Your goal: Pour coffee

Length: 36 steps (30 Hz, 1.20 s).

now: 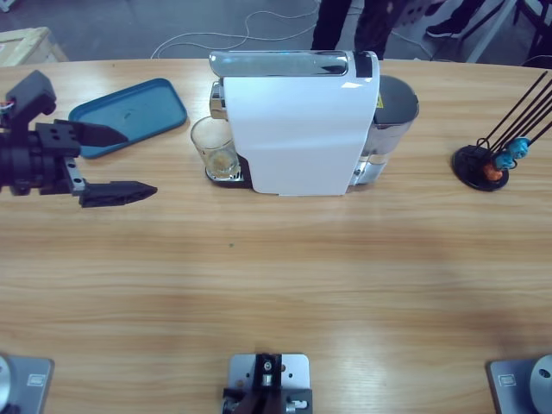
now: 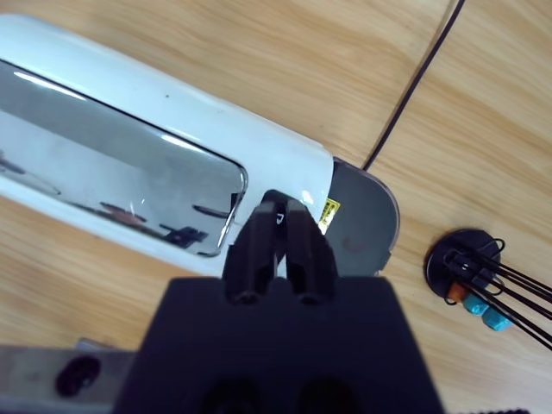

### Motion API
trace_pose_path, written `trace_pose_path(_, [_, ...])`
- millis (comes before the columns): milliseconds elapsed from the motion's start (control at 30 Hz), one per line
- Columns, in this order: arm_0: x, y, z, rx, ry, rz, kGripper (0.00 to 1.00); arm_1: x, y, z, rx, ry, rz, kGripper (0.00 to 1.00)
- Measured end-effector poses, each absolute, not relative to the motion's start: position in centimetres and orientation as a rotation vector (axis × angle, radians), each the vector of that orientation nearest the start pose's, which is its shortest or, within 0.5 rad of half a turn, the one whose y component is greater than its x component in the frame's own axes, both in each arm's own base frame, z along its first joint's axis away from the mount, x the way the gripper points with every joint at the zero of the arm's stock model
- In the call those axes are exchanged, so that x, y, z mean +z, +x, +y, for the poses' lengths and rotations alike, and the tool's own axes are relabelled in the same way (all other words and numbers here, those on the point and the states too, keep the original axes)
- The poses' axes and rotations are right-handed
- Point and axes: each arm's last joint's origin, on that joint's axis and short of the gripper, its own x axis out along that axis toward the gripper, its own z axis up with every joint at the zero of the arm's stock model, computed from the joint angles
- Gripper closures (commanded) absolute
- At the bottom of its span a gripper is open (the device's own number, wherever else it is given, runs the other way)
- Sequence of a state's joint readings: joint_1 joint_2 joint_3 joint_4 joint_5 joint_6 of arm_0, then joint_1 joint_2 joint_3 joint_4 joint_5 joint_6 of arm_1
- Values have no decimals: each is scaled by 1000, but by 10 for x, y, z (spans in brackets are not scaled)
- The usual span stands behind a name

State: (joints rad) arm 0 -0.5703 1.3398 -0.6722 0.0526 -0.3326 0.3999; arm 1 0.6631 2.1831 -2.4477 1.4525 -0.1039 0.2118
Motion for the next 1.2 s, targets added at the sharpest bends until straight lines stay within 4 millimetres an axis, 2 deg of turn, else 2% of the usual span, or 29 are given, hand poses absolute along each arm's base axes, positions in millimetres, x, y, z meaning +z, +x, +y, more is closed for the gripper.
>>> trace_pose_path(233, [277,172,-129,-1001,444,561,0,388,351,267,366,-269,1163,1000])
trace_pose_path(267, [276,172,-129,-1001,444,561,0,389,350,267,365,-270,1161,971])
trace_pose_path(333, [276,172,-129,-1001,444,561,0,393,350,267,364,-265,1145,132])
trace_pose_path(367, [276,172,-129,-1001,444,561,0,397,350,266,366,-260,1131,6])
trace_pose_path(533, [276,172,-129,-1001,444,561,0,433,339,258,389,-216,1031,0])
trace_pose_path(600, [277,172,-129,-1001,444,560,0,439,332,253,391,-215,1028,0])
trace_pose_path(767, [277,172,-129,-1001,444,560,0,434,326,255,396,-221,1066,0])
trace_pose_path(1200, [277,172,-129,-1001,444,560,4,417,327,257,374,-241,1134,0])
